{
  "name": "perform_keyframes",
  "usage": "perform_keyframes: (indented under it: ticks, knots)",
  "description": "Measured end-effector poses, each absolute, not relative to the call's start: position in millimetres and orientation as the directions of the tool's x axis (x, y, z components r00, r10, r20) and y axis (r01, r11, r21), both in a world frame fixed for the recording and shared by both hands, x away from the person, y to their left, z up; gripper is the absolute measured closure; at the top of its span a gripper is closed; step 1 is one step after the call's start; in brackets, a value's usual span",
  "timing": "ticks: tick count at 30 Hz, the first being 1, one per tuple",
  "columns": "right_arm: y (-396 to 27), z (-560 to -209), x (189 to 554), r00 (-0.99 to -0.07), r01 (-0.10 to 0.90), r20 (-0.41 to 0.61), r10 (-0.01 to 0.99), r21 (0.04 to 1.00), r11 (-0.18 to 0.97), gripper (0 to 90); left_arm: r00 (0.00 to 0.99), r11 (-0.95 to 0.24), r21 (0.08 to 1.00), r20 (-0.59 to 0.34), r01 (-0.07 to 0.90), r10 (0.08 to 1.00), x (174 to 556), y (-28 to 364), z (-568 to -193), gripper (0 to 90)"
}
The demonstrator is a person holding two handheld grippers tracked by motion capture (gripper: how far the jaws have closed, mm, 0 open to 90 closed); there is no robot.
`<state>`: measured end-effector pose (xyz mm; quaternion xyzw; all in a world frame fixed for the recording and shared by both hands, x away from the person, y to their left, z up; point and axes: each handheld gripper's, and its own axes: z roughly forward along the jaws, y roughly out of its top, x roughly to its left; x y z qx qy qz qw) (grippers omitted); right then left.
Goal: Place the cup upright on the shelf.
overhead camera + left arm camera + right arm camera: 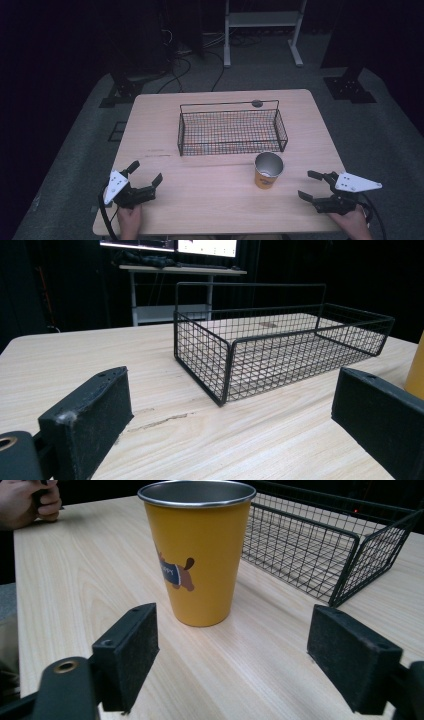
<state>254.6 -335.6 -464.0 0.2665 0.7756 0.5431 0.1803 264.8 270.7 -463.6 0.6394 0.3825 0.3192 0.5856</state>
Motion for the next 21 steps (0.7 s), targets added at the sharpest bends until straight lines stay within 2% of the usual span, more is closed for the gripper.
perform_keyframes:
  ticks: [21]
  knots:
    - [-312, -448, 261, -0.833, 0.202, 0.033, 0.552, 0.948, 0.247, 13.9, 0.511, -0.019, 0.994, -0.041, 0.111, 0.859, 264, 271, -464, 1.7]
